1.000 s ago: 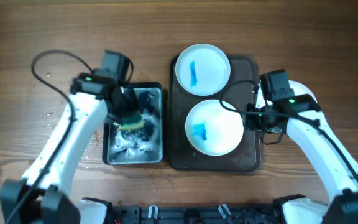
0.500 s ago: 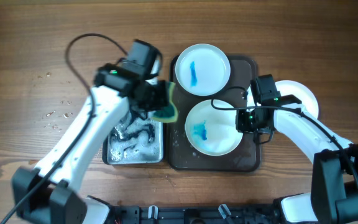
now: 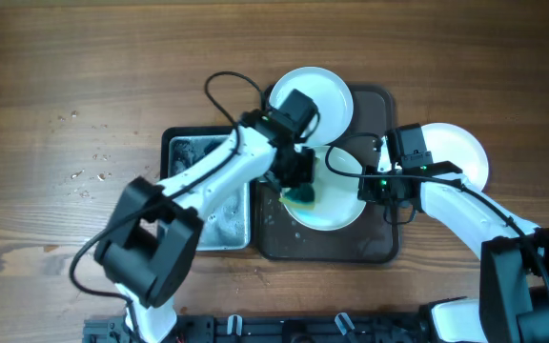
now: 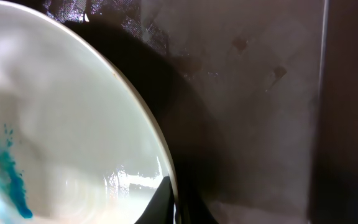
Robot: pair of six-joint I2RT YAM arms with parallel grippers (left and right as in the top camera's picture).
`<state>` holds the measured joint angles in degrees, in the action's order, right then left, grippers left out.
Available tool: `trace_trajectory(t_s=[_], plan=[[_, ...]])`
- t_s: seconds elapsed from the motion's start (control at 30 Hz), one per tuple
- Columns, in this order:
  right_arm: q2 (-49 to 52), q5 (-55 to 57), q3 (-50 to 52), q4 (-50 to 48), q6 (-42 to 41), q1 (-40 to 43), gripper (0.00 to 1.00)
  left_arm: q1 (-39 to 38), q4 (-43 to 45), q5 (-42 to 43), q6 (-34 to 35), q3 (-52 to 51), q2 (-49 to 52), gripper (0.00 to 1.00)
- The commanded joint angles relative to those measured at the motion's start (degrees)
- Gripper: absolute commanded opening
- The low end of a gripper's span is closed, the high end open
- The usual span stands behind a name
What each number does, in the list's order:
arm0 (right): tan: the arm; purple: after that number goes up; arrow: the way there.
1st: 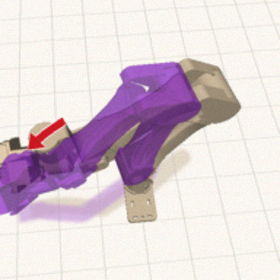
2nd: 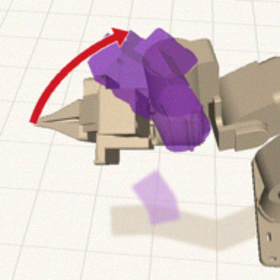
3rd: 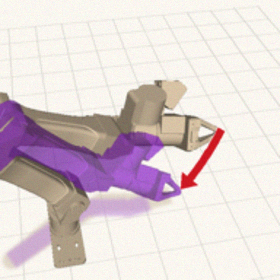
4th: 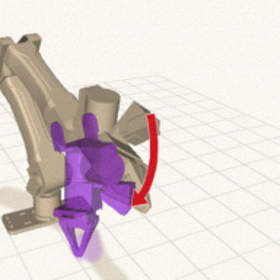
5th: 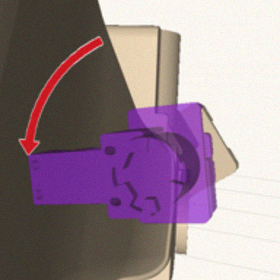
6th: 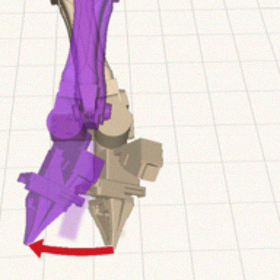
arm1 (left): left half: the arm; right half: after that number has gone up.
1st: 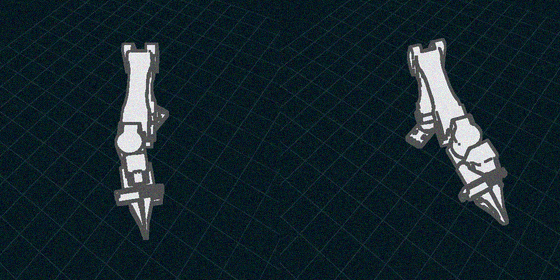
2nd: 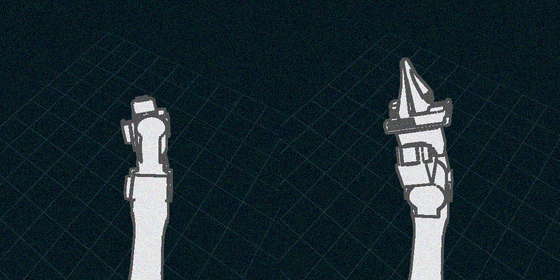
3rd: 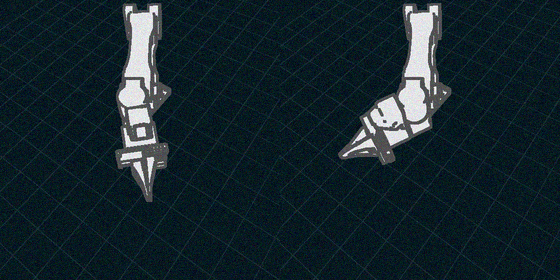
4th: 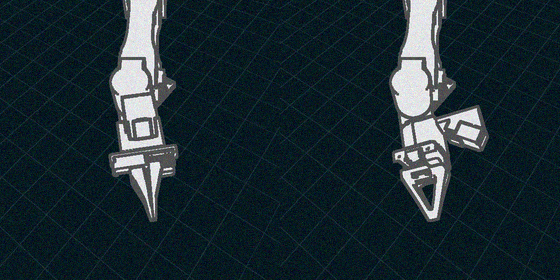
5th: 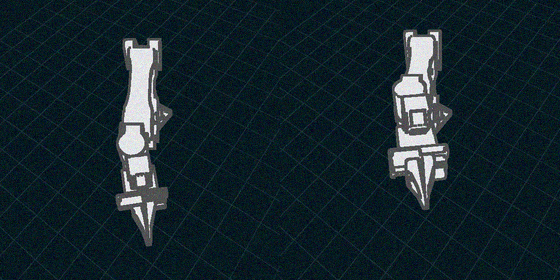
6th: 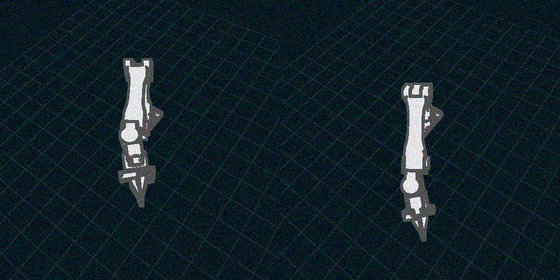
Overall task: Clean dirty plates on tray and stack at the side
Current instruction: 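Carry the sponge with left gripper onto the lower plate, then scrub the lower plate's blue stain with the sponge in left gripper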
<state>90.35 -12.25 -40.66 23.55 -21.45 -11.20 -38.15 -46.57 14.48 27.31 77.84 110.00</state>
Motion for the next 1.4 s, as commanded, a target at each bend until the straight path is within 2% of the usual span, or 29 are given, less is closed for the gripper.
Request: trace_trajectory(t_s=[0.0,0.1,0.2,0.33,0.4,0.5,0.6,0.63,0.67,0.73,0.77,0.8,0.83,0.87,1.03,1.2,1.27,1.37], plan=[[3.0,3.2,3.0,0.8,-1.0,-0.1,0.04,-4.1,5.2,-1.8,0.6,-0.3,4.9,0.04],[3.0,3.2,3.0,1.2,-1.0,-0.1,0.04,-6.4,7.9,-8.4,5.6,-0.3,8.4,0.04],[3.0,3.2,3.0,1.9,-1.0,-0.1,0.04,-6.6,4.9,-14.4,8.1,-0.3,9.6,0.04],[3.0,3.2,3.0,2.0,-1.0,-0.1,0.04,-4.7,-1.9,-32.0,7.9,-0.3,9.7,0.04],[3.0,3.2,3.0,2.0,-1.0,-0.1,0.04,-3.5,-3.7,-37.2,7.1,-0.3,9.7,0.04],[3.0,3.2,3.0,2.3,-1.0,-0.1,0.04,-1.9,-4.3,-39.7,5.0,-0.3,9.7,0.04],[3.0,3.2,3.0,2.5,-1.0,-0.1,0.04,-1.1,-1.7,-38.3,5.2,-0.3,9.7,0.04],[3.0,3.2,3.0,2.5,-1.0,-0.1,0.04,-1.0,0.8,-34.6,5.2,-0.3,9.7,0.04],[3.0,3.2,3.0,2.5,-1.0,-0.1,0.04,-1.0,3.3,-28.2,5.2,-0.3,9.7,0.04],[3.0,3.2,3.0,2.8,-1.0,-0.1,0.04,-1.0,7.9,-11.4,5.3,-0.3,9.9,0.04],[3.0,3.2,3.0,3.0,-1.0,-0.1,0.04,-1.3,11.0,0.2,5.3,-0.3,10.2,0.04],[3.0,3.2,3.0,3.1,-1.0,-0.1,0.04,-1.7,13.4,7.4,5.3,-0.3,10.5,0.04],[3.0,3.2,3.0,3.3,-1.0,-0.1,0.04,-2.4,16.0,13.3,5.3,-0.3,10.9,0.04],[3.0,3.2,3.0,3.3,-1.0,-0.1,0.04,-3.3,17.6,15.2,5.7,-0.3,11.4,0.04],[3.0,3.2,3.0,3.5,-1.0,-0.1,0.04,-8.6,21.1,15.1,6.7,-0.3,12.8,0.04],[3.0,3.2,3.0,3.9,-1.0,-0.1,0.04,-10.2,18.9,15.0,6.4,-0.3,12.8,0.04],[3.0,3.2,3.0,3.9,-1.0,-0.1,0.04,-9.1,15.6,11.5,6.1,-0.3,12.8,0.04],[3.0,3.2,3.0,3.9,-1.0,-0.1,0.04,-5.9,9.0,0.5,6.1,-0.3,12.8,0.04]])
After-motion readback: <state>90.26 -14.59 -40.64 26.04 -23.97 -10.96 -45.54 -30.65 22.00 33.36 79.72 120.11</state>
